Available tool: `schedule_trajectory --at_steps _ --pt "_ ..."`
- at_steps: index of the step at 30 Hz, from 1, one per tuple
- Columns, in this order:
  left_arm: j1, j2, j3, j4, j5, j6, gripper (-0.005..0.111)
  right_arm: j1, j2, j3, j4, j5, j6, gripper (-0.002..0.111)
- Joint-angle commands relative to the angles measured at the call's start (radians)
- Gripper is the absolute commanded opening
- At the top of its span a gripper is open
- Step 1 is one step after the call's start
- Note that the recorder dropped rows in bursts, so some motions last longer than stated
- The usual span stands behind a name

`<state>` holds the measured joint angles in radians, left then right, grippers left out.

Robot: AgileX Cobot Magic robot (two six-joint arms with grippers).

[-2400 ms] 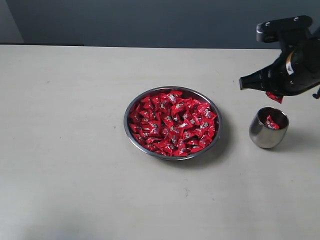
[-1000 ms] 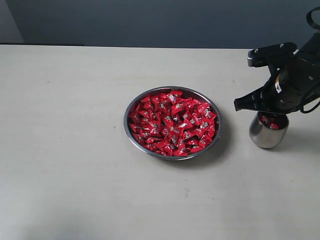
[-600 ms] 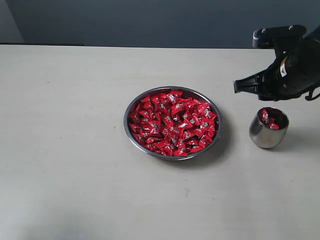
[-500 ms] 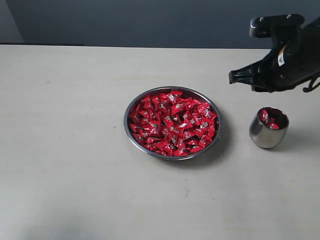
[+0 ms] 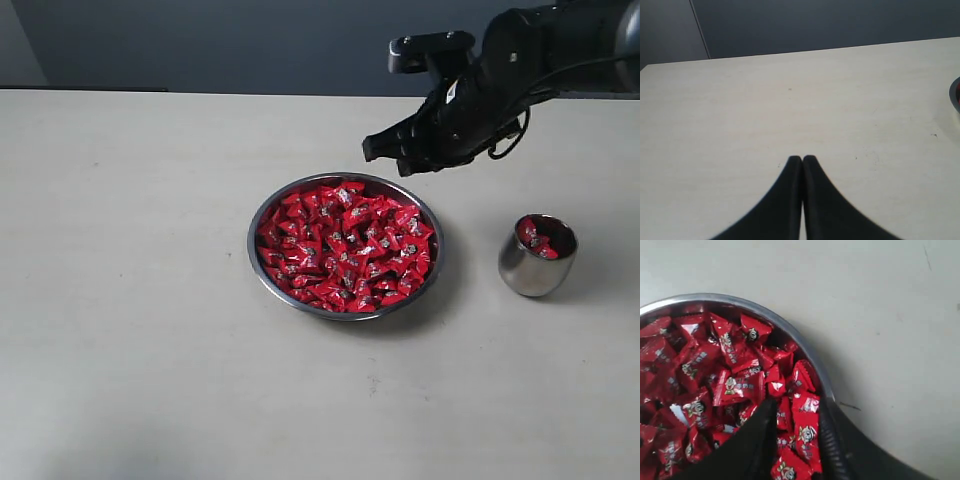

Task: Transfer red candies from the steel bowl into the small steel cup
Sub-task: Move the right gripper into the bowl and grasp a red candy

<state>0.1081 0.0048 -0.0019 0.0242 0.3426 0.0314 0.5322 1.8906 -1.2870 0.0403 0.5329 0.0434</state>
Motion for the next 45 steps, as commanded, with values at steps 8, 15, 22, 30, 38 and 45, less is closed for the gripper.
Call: schedule_trajectory --at_steps 8,15,22,30,38,45 --pt "0.000 -0.005 0.002 0.003 -0.008 -0.002 0.000 0.082 0.196 -0.164 0.102 0.067 -0.122 0.029" --pt "0.000 -0.005 0.002 0.003 -0.008 -0.002 0.000 0.096 0.236 -0.164 0.060 0.071 -0.122 0.029" --pt "0.000 -0.005 0.002 0.003 -0.008 -0.002 0.000 0.096 0.283 -0.166 0.037 0.050 -0.122 0.029" --pt "0.000 -0.005 0.002 0.003 -0.008 -0.002 0.000 0.096 0.293 -0.166 0.028 0.010 -0.122 0.008" --pt "0.000 -0.005 0.002 0.003 -0.008 -0.002 0.000 0.096 0.293 -0.170 -0.013 0.026 -0.122 -0.001" --pt "0.000 -0.005 0.002 0.003 -0.008 -0.002 0.000 0.096 0.264 -0.218 -0.017 0.096 -0.118 -0.001"
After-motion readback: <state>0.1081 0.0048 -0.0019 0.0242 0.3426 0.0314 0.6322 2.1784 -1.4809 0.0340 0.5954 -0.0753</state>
